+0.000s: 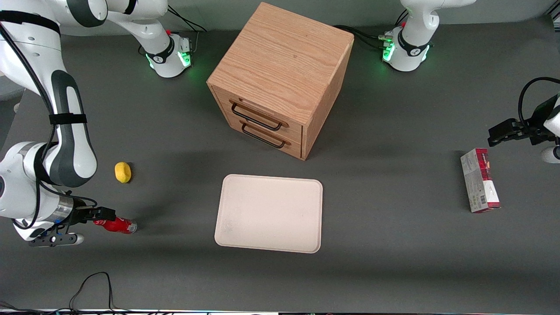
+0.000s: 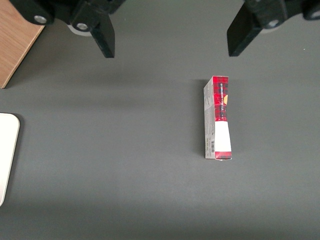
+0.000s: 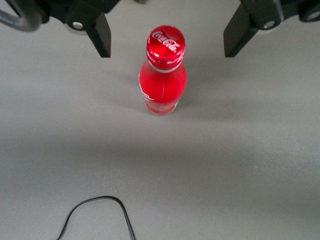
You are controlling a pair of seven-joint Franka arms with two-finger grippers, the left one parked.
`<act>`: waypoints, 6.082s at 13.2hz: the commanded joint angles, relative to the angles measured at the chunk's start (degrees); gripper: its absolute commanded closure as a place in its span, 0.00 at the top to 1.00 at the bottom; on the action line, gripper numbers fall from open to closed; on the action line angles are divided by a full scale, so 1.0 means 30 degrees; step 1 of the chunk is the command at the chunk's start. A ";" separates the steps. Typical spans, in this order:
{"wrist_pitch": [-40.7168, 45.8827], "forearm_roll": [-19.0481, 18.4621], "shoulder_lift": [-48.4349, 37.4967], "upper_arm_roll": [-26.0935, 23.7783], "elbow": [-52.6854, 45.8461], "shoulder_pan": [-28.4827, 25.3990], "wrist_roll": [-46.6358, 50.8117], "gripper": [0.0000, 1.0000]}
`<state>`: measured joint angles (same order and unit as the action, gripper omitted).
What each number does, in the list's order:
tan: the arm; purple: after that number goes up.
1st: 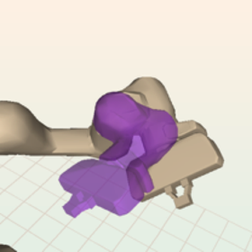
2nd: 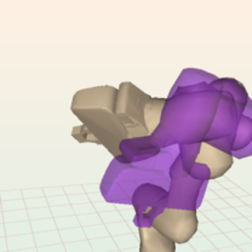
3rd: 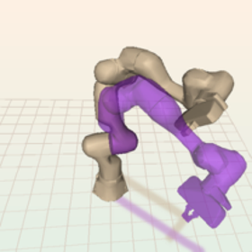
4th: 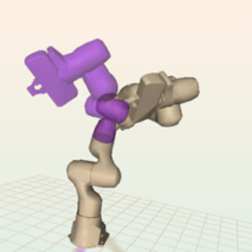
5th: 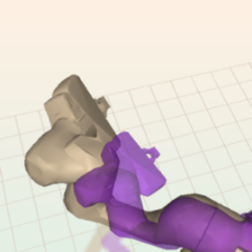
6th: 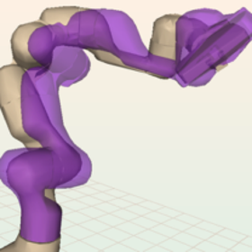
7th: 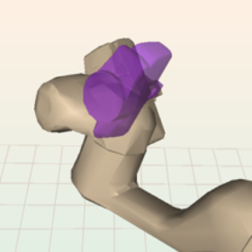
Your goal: Place coke bottle on tray
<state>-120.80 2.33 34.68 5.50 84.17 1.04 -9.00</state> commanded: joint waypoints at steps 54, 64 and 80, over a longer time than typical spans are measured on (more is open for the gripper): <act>0.5024 -0.2850 0.5782 -0.4295 -1.1474 -0.6526 1.6856 0.00; 0.4582 -0.3793 0.6459 -0.4325 -1.1357 -0.6705 1.7269 0.45; 0.8887 -0.2628 0.0090 -0.4296 -0.6483 -0.4280 1.3121 1.00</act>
<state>-95.21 -7.94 45.99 -7.18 52.37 -15.51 36.10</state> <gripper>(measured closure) 0.000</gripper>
